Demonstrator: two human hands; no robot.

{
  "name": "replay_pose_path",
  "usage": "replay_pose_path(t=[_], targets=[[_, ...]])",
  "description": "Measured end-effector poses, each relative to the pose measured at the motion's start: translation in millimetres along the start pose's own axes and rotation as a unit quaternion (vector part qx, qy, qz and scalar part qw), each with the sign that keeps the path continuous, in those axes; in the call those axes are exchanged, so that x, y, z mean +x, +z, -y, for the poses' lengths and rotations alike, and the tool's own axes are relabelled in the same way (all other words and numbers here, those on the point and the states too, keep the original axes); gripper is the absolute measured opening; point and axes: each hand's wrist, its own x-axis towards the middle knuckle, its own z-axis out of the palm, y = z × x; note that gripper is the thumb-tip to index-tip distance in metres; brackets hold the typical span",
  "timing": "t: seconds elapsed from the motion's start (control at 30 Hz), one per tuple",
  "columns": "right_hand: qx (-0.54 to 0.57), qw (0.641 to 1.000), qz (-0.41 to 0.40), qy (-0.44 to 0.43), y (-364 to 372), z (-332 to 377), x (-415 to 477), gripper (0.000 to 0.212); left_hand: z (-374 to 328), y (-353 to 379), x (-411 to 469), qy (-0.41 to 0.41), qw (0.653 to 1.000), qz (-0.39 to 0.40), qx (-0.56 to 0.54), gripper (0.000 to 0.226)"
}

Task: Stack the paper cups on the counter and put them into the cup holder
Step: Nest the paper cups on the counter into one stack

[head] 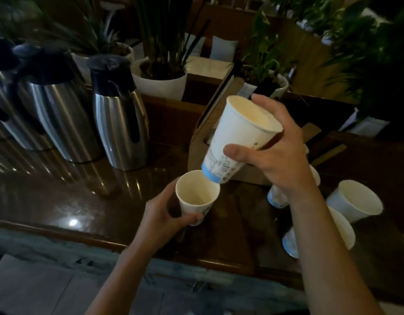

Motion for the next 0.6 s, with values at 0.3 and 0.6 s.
replay_pose_path(t=[0.3,0.6], targets=[[-0.206,0.975,0.025,0.082,9,-26,-37,0.107,-13,49,32,0.012,0.994,0.081,-0.072,0.082],[-0.244,0.957,0.094,0.123,18,-56,-83,0.107,-14,53,32,0.019,0.996,0.074,-0.047,0.086]])
